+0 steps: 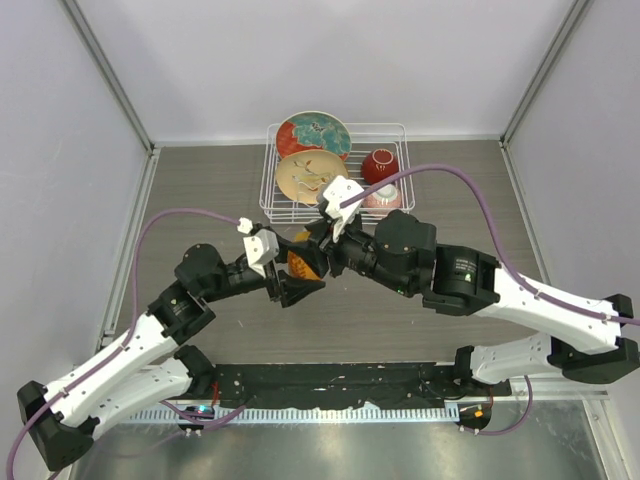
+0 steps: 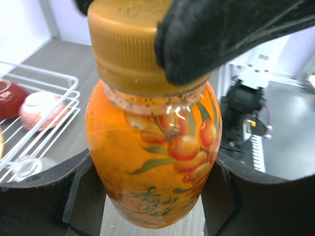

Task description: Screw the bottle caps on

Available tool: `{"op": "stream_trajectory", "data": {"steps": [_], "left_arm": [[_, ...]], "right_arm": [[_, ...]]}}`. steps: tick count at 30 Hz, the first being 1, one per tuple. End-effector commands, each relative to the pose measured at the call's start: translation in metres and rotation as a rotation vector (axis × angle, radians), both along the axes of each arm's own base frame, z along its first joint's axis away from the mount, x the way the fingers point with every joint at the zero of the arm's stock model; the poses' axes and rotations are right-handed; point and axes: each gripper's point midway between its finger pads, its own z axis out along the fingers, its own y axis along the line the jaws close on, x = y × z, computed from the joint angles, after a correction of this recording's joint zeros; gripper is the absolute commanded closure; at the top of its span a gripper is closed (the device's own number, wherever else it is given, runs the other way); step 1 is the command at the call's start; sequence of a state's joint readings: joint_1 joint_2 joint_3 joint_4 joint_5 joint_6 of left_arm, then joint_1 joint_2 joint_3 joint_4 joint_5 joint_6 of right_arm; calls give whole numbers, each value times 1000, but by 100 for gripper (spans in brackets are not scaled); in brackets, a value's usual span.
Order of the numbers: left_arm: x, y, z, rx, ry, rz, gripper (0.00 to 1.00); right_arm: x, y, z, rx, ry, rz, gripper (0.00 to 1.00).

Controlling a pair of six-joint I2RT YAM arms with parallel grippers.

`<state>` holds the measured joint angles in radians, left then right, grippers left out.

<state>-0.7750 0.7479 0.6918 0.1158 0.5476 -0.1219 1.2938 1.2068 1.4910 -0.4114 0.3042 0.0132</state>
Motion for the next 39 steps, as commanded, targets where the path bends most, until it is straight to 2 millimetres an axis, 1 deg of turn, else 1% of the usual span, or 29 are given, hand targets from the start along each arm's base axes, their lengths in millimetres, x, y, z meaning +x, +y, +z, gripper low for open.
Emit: {"op": "stream_trajectory", "data": {"steps": [1, 3, 4, 6, 7, 10, 12, 13, 14, 15, 17, 19, 20, 22, 24, 27, 28, 33, 34, 35, 36, 38, 39], "left_arm": [[57, 33, 43, -142, -91, 373, 100], [61, 36, 42, -142, -86, 399, 100], [60, 36, 41, -140, -83, 399, 100], [59, 36, 39, -132, -92, 391, 100], [59, 37, 40, -135, -96, 391, 100], [56, 35, 36, -123, -120, 373, 100], [52, 33, 27, -108, -105, 349, 100], [50, 32, 27, -107, -102, 335, 100], [48, 30, 21, -98, -94, 323, 100], [46, 30, 21, -103, -85, 312, 100], [43, 29, 20, -103, -78, 296, 100], [41, 29, 22, -110, -82, 291, 100], [41, 30, 20, -108, -80, 294, 100], [40, 33, 21, -120, -73, 303, 100], [39, 34, 16, -117, -59, 307, 100], [37, 36, 13, -121, -48, 307, 100], [37, 36, 13, -123, -48, 309, 100], [37, 39, 24, -144, -61, 319, 100], [37, 38, 26, -145, -67, 316, 100], [37, 39, 29, -147, -77, 315, 100], [37, 39, 29, -144, -80, 314, 100], [37, 40, 29, -143, -78, 317, 100], [38, 40, 27, -141, -75, 320, 100]], "right_arm": [[42, -40, -7, -24, -16, -331, 99], [49, -45, -9, -25, -14, -400, 99], [54, -52, -10, -26, -17, -458, 99], [60, -57, -11, 13, 13, -533, 99], [64, -63, -9, 33, 20, -588, 99], [62, -54, -14, 71, 76, -589, 99], [56, -41, -10, 115, 102, -525, 98], [54, -35, -10, 127, 110, -495, 91], [48, -24, -5, 155, 125, -433, 83], [45, -21, -1, 169, 128, -403, 75], [39, -17, 15, 234, 139, -356, 58], [38, -29, 32, 343, 185, -385, 44], [39, -34, 40, 386, 197, -387, 37], [37, -46, 53, 449, 214, -395, 32], [36, -51, 56, 467, 219, -394, 21], [34, -47, 50, 465, 240, -367, 18], [32, -41, 45, 452, 252, -334, 18], [38, -17, 19, 406, 305, -288, 21], [33, -7, 15, 393, 316, -229, 23], [29, 0, 17, 407, 318, -180, 24], [29, 5, 7, 395, 332, -157, 25], [28, 8, 5, 408, 344, -136, 26], [27, 8, 1, 407, 348, -131, 26]]}}
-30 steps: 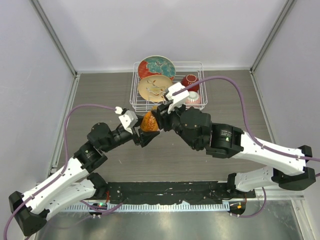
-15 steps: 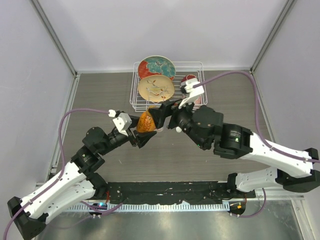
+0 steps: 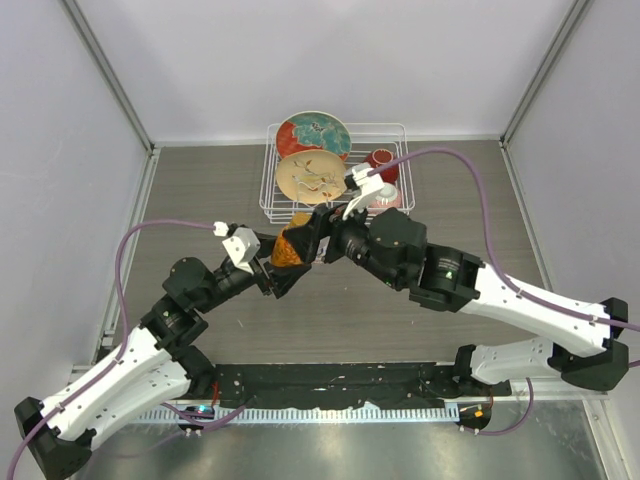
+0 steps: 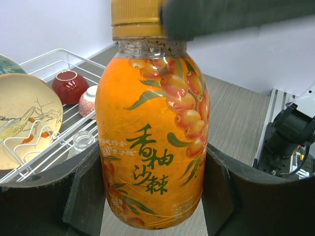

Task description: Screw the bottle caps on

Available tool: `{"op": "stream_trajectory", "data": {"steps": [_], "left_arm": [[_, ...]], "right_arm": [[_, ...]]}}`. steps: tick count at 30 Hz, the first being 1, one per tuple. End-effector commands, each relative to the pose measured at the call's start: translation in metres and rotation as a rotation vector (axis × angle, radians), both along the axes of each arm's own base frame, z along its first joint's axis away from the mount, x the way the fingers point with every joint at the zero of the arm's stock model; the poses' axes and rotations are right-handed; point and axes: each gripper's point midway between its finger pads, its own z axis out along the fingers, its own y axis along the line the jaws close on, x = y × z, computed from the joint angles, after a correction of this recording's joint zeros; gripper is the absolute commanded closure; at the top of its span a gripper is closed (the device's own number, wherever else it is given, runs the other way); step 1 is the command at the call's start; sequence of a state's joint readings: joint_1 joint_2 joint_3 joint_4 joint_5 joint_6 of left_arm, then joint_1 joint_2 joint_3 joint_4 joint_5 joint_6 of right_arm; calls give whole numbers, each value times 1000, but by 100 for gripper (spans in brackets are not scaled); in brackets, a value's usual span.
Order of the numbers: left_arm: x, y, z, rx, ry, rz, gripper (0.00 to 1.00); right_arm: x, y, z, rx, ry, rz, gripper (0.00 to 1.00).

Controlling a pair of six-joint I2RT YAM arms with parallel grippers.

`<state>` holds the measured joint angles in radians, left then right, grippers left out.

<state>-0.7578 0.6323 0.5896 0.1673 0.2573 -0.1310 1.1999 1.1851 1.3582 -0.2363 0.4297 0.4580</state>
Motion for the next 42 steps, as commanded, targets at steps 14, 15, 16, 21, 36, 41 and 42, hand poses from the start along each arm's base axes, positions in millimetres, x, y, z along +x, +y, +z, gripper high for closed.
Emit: {"op": "stream_trajectory", "data": {"steps": [14, 15, 16, 21, 36, 41, 42], "left_arm": [[-13, 8, 12, -42, -44, -35, 100], [-14, 8, 11, -43, -42, -38, 100], [-14, 8, 7, -40, -35, -39, 100], [-15, 8, -1, -48, -8, -41, 100], [-15, 10, -5, -54, 8, -37, 100], [-13, 13, -3, -59, 1, -25, 100], [-12, 15, -1, -63, -3, -14, 100]], "right_arm": [[-13, 30, -4, 65, -22, 156, 38], [-14, 31, -2, 68, -28, 161, 38], [-14, 32, -2, 63, -35, 170, 38], [-14, 30, 8, 74, -75, 171, 38], [-13, 50, -2, 48, -96, 212, 45], [-12, 52, -15, 17, -64, 212, 60], [-12, 53, -15, 15, -63, 213, 65]]}}
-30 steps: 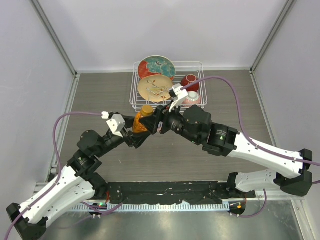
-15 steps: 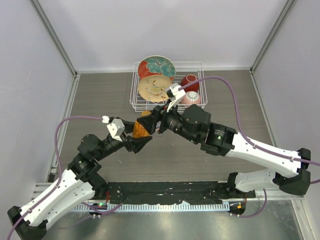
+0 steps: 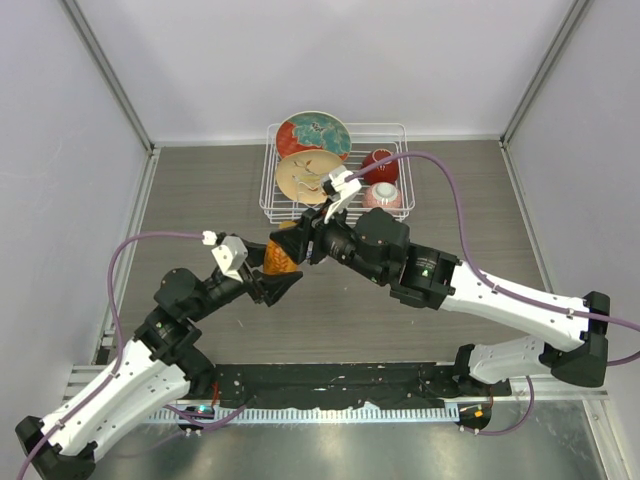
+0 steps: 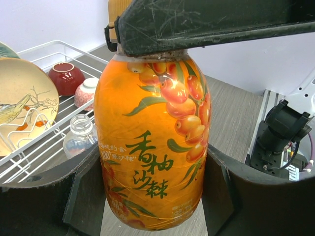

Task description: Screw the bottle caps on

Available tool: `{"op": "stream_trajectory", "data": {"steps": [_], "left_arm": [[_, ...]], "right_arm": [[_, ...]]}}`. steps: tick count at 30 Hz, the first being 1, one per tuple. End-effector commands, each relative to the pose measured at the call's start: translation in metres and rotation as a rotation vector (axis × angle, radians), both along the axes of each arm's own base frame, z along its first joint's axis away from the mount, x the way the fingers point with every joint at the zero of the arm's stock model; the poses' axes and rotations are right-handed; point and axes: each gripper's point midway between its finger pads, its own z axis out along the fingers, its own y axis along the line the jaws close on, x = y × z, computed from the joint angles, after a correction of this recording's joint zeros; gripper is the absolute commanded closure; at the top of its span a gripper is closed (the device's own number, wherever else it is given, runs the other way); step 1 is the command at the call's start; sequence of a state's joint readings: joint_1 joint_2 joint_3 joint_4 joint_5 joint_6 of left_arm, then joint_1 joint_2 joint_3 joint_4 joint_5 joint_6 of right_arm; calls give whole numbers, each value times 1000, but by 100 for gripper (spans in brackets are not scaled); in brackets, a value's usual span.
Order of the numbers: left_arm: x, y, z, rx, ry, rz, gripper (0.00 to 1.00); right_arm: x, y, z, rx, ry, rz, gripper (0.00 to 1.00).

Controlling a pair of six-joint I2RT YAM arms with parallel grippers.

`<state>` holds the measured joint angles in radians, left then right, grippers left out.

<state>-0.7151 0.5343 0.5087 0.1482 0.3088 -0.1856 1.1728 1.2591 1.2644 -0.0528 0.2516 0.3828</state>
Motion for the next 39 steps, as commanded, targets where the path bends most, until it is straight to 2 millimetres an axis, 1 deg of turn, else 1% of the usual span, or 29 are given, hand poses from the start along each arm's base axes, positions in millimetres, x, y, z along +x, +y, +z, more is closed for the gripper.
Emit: {"op": "stream_trajectory", "data": {"steps": [1, 4, 5, 7, 9, 10, 11, 12, 13, 14, 15, 16, 17, 18, 19, 20, 21, 22, 23, 26, 27, 29, 30, 32, 33, 35, 36, 37, 39], "left_arm": [[-1, 3, 18, -42, -50, 2, 100], [3, 7, 21, -47, -55, 30, 100], [4, 8, 20, -42, -59, 37, 97], [7, 14, 22, -28, -82, 71, 86], [8, 20, 16, 2, -84, 98, 58], [6, 25, 20, 3, -105, 116, 50], [9, 31, 13, 23, -84, 152, 38], [10, 35, 11, 27, -81, 171, 31], [6, 44, 15, 10, -94, 195, 17], [14, 59, 19, -19, -88, 290, 1], [18, 71, 23, -55, -82, 359, 0], [22, 84, 27, -89, -75, 431, 0], [19, 98, 34, -120, -90, 478, 0], [21, 113, 34, -131, -81, 556, 0], [21, 122, 29, -116, -66, 592, 0], [17, 139, 35, -138, -89, 651, 0], [15, 146, 35, -131, -102, 678, 0], [13, 154, 32, -111, -111, 704, 0], [9, 165, 37, -94, -156, 736, 0], [7, 196, 44, -51, -197, 878, 0], [5, 215, 50, -35, -210, 965, 0], [2, 229, 52, 33, -229, 1018, 0], [-4, 238, 61, 45, -239, 1044, 0], [-8, 246, 56, 89, -203, 1068, 0], [-13, 249, 63, 60, -194, 1063, 0], [-19, 248, 67, 54, -197, 1028, 2], [-20, 249, 69, 49, -198, 1027, 5], [-20, 248, 70, 61, -195, 1026, 12], [-23, 253, 80, 53, -194, 1035, 13]], "right_arm": [[-11, 12, 16, 45, 0, 62, 67], [-8, 15, 16, 11, 3, 51, 84], [-3, 12, 11, -20, 8, 22, 92], [1, 10, 16, -37, -10, 4, 96], [2, 5, 25, -37, -27, -9, 99], [3, 1, 32, -34, -49, -14, 99], [3, -1, 34, -41, -56, -19, 99], [4, -4, 43, -32, -68, -32, 99], [5, -3, 41, -64, -82, -28, 99], [6, -3, 41, -76, -88, -29, 99], [7, -2, 52, -67, -100, -28, 99], [8, 0, 55, -78, -108, -26, 99], [12, 8, 43, -131, -106, -20, 99], [14, 9, 54, -122, -122, -27, 99], [16, 12, 53, -137, -125, -29, 99], [20, 21, 46, -161, -125, -22, 99], [25, 23, 52, -152, -133, -27, 99], [28, 28, 50, -158, -130, -22, 99], [34, 37, 40, -175, -120, -17, 99], [49, 48, 38, -180, -127, -27, 99], [57, 57, 29, -202, -132, -29, 99], [65, 68, 25, -194, -140, -21, 99], [70, 80, 15, -211, -144, -8, 99], [72, 99, 12, -188, -165, 37, 99], [75, 116, -10, -211, -157, 67, 99], [75, 137, -10, -192, -182, 123, 99], [76, 147, -20, -202, -182, 140, 99], [82, 160, -43, -234, -171, 151, 99], [85, 175, -53, -235, -174, 158, 99]]}}
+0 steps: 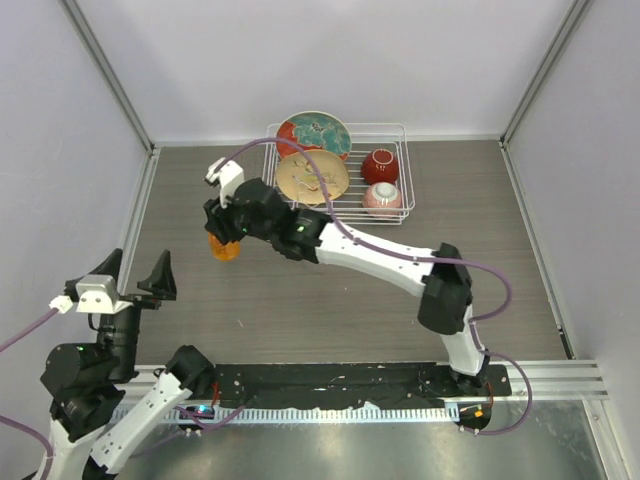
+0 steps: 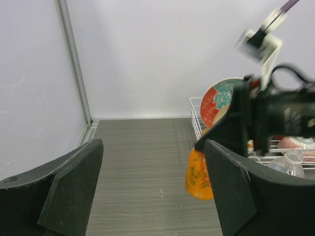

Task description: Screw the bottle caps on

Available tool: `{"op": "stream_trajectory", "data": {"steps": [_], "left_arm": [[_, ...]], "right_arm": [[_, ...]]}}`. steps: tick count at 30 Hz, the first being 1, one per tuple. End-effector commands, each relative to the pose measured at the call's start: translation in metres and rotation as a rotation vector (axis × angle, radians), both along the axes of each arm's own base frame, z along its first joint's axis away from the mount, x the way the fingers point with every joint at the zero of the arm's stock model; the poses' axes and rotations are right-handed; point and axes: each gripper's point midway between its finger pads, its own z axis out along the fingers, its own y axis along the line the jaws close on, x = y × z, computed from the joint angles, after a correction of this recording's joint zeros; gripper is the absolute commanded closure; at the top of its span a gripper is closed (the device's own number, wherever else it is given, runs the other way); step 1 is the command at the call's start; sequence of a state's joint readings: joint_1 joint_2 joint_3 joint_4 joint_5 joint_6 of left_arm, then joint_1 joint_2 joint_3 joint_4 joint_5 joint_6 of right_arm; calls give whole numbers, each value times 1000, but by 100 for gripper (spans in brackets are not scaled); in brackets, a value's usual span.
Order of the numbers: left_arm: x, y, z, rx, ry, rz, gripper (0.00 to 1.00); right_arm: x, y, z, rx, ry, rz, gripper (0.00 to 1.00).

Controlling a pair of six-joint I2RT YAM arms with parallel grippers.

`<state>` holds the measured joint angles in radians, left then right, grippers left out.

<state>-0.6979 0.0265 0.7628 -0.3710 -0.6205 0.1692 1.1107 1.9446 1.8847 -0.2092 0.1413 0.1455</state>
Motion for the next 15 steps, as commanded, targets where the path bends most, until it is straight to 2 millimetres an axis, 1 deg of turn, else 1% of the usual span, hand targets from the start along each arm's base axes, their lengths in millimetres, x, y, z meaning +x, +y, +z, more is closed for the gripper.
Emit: {"op": "stream_trajectory", "data": {"steps": [1, 2, 3, 4, 5, 6, 7, 8, 9, 10, 11, 12, 13, 14, 15], "left_arm": [[-2, 10, 5, 31, 54, 44, 9], [-7, 14, 13, 11, 41, 45, 6], [-8, 14, 15, 5, 42, 41, 3], [-9, 15, 17, -15, 41, 37, 0], [-10, 15, 19, -24, 43, 34, 0], [-9, 14, 19, -29, 50, 33, 0], [-8, 13, 18, -30, 54, 35, 0], [-7, 12, 19, -33, 60, 33, 0], [-5, 10, 17, -31, 72, 33, 0], [-5, 9, 18, -33, 76, 30, 0], [-3, 6, 18, -40, 87, 22, 0], [-3, 3, 17, -39, 96, 8, 0], [-1, 1, 17, -42, 105, 0, 0], [-2, 0, 20, -51, 109, -8, 0], [2, -6, 18, -51, 127, -21, 0]], "right_arm": [[3, 45, 7, 78, -75, 89, 99], [2, 50, 0, 72, -79, 90, 99], [8, 53, -4, 72, -98, 62, 99], [12, 58, -23, 46, -99, 42, 99], [16, 59, -35, 23, -111, 17, 99], [19, 62, -35, 46, -141, -21, 99], [21, 64, -43, 35, -154, -32, 99], [23, 67, -61, 0, -166, -44, 99], [21, 71, -65, -8, -179, -47, 99], [24, 71, -68, -13, -185, -76, 99], [24, 75, -77, -21, -182, -80, 99], [23, 77, -80, -18, -185, -80, 99], [23, 78, -83, -19, -186, -84, 99], [24, 76, -92, -32, -183, -92, 99], [26, 75, -93, -18, -191, -105, 99]]}}
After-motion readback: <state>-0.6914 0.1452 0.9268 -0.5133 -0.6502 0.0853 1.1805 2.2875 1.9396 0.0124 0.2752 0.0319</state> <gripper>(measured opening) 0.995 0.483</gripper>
